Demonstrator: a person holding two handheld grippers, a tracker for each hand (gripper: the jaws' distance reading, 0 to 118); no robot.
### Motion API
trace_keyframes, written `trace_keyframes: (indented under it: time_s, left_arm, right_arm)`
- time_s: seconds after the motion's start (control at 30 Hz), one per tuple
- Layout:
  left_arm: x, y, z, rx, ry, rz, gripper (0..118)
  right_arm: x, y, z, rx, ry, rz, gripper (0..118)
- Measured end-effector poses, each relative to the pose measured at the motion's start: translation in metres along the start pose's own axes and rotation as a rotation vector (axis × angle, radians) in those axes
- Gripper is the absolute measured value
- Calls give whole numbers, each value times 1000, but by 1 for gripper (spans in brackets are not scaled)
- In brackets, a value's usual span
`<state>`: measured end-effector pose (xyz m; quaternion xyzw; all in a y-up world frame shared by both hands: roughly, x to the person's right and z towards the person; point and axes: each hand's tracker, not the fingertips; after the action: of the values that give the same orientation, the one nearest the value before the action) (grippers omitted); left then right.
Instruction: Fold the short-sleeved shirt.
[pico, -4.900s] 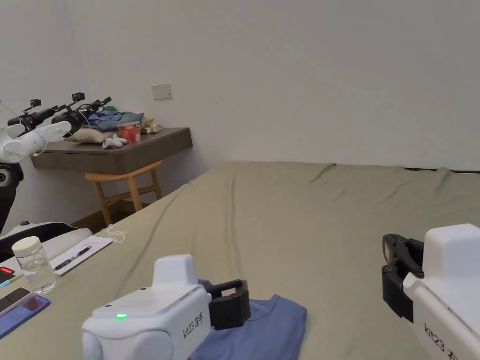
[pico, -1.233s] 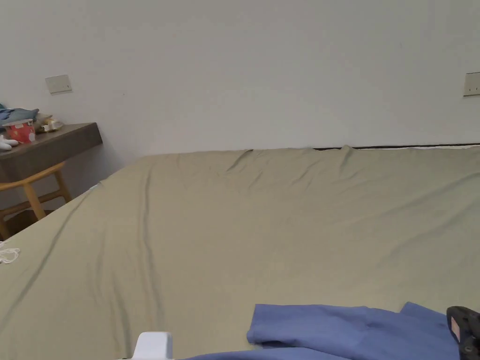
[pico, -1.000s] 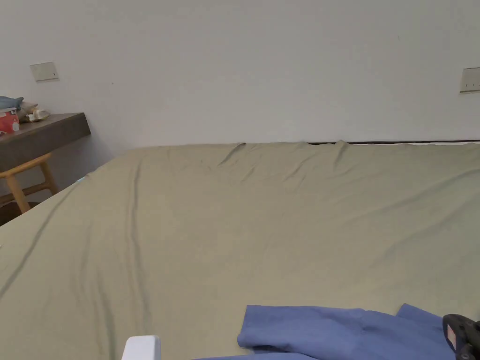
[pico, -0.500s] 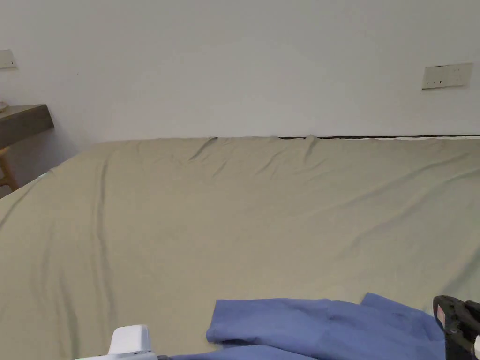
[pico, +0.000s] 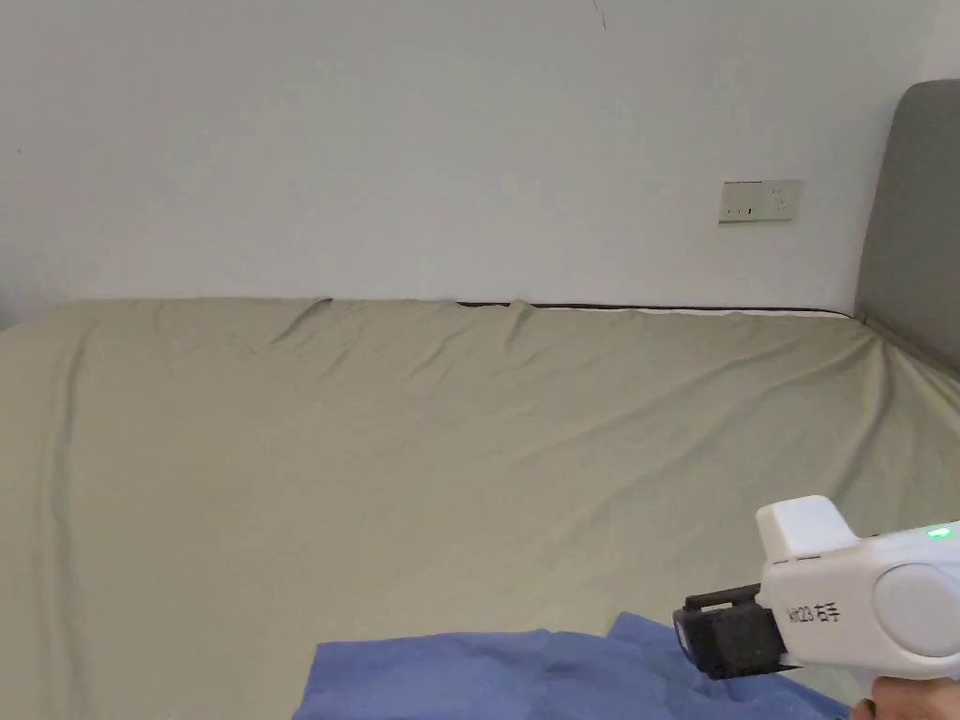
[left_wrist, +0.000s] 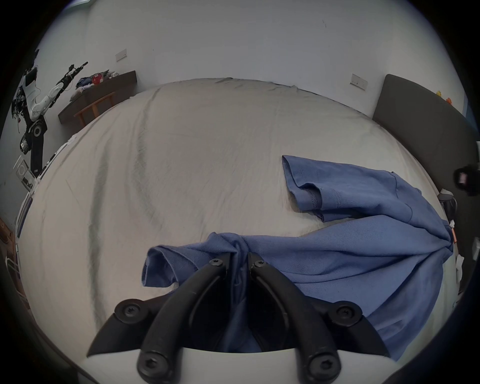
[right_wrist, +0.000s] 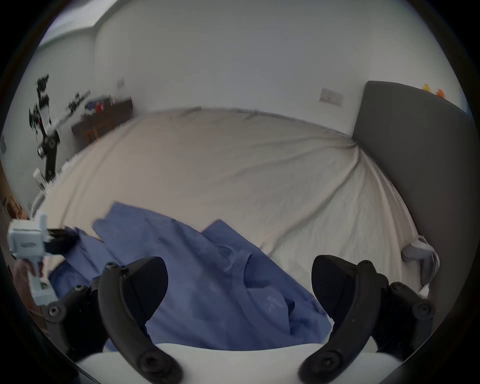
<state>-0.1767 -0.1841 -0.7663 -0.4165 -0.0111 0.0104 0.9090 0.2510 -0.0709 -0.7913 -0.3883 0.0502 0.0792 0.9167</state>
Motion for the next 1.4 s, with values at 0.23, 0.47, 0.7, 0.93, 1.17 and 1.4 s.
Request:
trace_keyframes:
  time_s: [0.23, 0.47, 0.7, 0.93, 1.17, 1.4]
  left_arm:
    - [-6, -1, -2, 16, -19, 50, 10]
    - [-10, -1, -1, 43, -46, 82, 10]
    - [-23, 11, 2, 20, -107, 200, 10]
    - [-21, 42, 48, 157, -381, 341, 9]
    - [15, 98, 145, 377, -377, 138, 9]
    - [43, 127, 231, 562, -353, 55, 9]
  right_arm:
    - [-24, -14, -100, -169, 52, 31, 104]
    - [-39, -34, -84, -24, 40, 92, 9]
    - [-49, -32, -38, 190, -12, 79, 6]
    - [-15, -13, 48, 374, -6, -96, 5]
    - [4, -2, 158, 640, -67, -125, 5]
    - [21, -6, 251, 856, -156, -75, 5]
